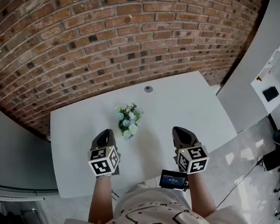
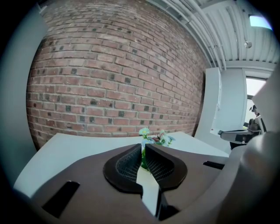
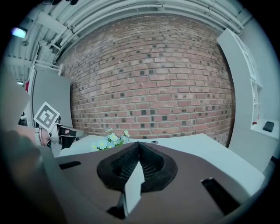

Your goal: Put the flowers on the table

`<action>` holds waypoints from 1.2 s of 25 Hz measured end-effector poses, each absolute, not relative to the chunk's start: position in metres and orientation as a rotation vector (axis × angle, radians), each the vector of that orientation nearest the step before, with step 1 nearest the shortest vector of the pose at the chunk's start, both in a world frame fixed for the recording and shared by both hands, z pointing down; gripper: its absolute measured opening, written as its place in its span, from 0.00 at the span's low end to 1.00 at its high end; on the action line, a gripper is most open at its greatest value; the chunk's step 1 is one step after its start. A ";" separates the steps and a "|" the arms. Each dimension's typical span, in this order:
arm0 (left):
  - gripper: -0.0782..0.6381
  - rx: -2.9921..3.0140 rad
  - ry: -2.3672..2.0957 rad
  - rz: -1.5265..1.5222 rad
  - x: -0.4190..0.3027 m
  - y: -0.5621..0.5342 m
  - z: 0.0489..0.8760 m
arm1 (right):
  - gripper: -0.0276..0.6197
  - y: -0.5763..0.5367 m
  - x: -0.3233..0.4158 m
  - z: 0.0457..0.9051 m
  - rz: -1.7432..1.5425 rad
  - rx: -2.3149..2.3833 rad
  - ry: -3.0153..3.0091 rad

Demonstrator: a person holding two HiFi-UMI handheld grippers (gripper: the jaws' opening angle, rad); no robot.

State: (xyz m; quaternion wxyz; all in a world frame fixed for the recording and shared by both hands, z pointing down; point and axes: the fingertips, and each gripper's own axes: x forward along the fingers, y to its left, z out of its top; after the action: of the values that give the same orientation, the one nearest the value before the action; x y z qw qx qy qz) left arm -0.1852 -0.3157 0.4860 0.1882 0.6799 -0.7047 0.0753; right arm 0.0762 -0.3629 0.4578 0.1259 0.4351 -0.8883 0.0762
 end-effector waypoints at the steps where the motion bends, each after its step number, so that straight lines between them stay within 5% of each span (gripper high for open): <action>1: 0.15 1.927 -1.989 0.212 -0.183 -0.312 0.483 | 0.07 -0.359 0.078 0.456 0.221 1.270 -2.592; 30: 0.12 2.228 -2.149 0.036 -0.182 -0.228 0.402 | 0.07 -0.294 0.076 0.399 -0.042 1.284 -2.740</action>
State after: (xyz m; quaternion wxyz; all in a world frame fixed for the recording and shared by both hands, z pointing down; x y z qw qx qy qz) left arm -0.1820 -0.2280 0.4021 0.0232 0.7195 -0.6940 0.0117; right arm 0.0757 -0.2940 0.3993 0.0577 0.4236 -0.9039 -0.0139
